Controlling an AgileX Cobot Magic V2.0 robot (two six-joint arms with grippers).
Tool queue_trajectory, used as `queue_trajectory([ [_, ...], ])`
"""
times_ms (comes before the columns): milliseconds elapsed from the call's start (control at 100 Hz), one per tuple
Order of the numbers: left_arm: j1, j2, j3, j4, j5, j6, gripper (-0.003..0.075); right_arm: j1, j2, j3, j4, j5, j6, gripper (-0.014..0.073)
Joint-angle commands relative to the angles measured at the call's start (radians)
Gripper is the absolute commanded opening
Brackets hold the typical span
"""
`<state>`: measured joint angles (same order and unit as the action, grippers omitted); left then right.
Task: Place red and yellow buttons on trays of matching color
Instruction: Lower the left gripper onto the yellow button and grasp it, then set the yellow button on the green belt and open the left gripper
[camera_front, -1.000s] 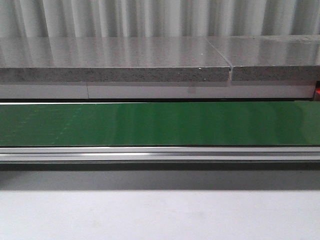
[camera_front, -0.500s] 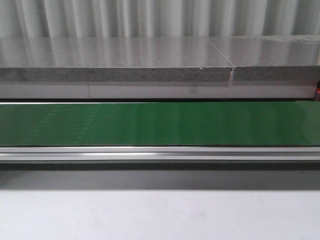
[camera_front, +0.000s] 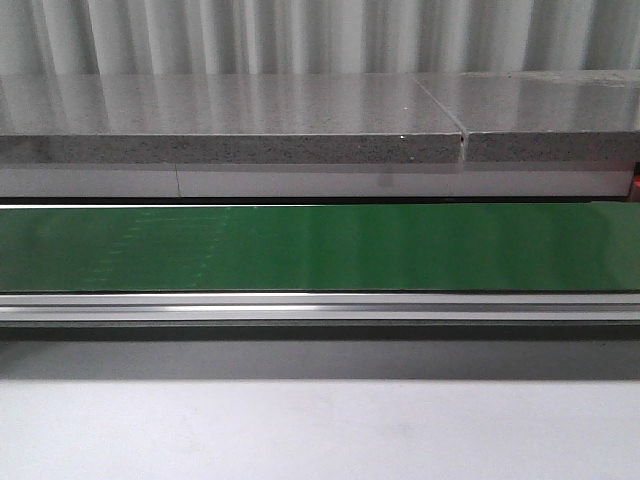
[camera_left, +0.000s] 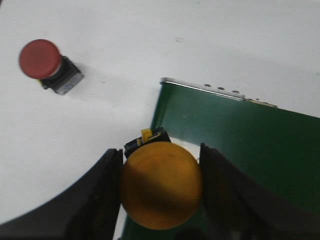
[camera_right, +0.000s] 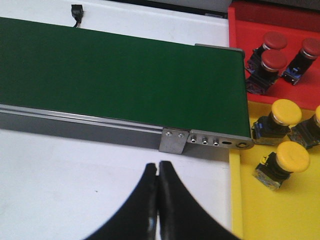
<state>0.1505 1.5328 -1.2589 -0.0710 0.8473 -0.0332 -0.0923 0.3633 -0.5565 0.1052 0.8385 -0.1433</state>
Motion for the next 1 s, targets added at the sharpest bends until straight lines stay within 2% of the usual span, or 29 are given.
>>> queue_trajectory([
  [0,-0.043,-0.043,-0.012,-0.022,-0.026,-0.001,0.0148,0.002,0.005,-0.022,0.004,-0.062,-0.010,-0.0067],
  [150,-0.077,-0.043,0.030,-0.031,-0.052,-0.001,0.0148,0.002,0.005,-0.022,0.004,-0.061,-0.010,-0.0067],
  [540,-0.077,0.006,0.080,-0.045,-0.061,-0.001,0.0163,0.002,0.005,-0.022,0.004,-0.061,-0.010,-0.0067],
  [630,-0.077,0.008,0.080,-0.065,-0.069,-0.001,0.0273,0.002,0.005,-0.022,0.004,-0.061,-0.010,-0.0067],
  [740,-0.077,0.008,0.078,-0.079,-0.094,-0.001,0.0499,0.002,0.005,-0.022,0.004,-0.061,-0.010,-0.0067],
  [780,-0.079,0.006,0.078,-0.084,-0.102,-0.001,0.0538,0.002,0.005,-0.022,0.004,-0.061,-0.010,-0.0067],
  [810,-0.081,0.001,0.078,-0.087,-0.106,-0.001,0.0558,0.002,0.005,-0.022,0.004,-0.061,-0.010,-0.0067],
  [990,-0.086,-0.031,0.077,-0.098,-0.150,-0.001,0.0557,0.002,0.005,-0.022,0.004,-0.061,-0.010,-0.0067],
])
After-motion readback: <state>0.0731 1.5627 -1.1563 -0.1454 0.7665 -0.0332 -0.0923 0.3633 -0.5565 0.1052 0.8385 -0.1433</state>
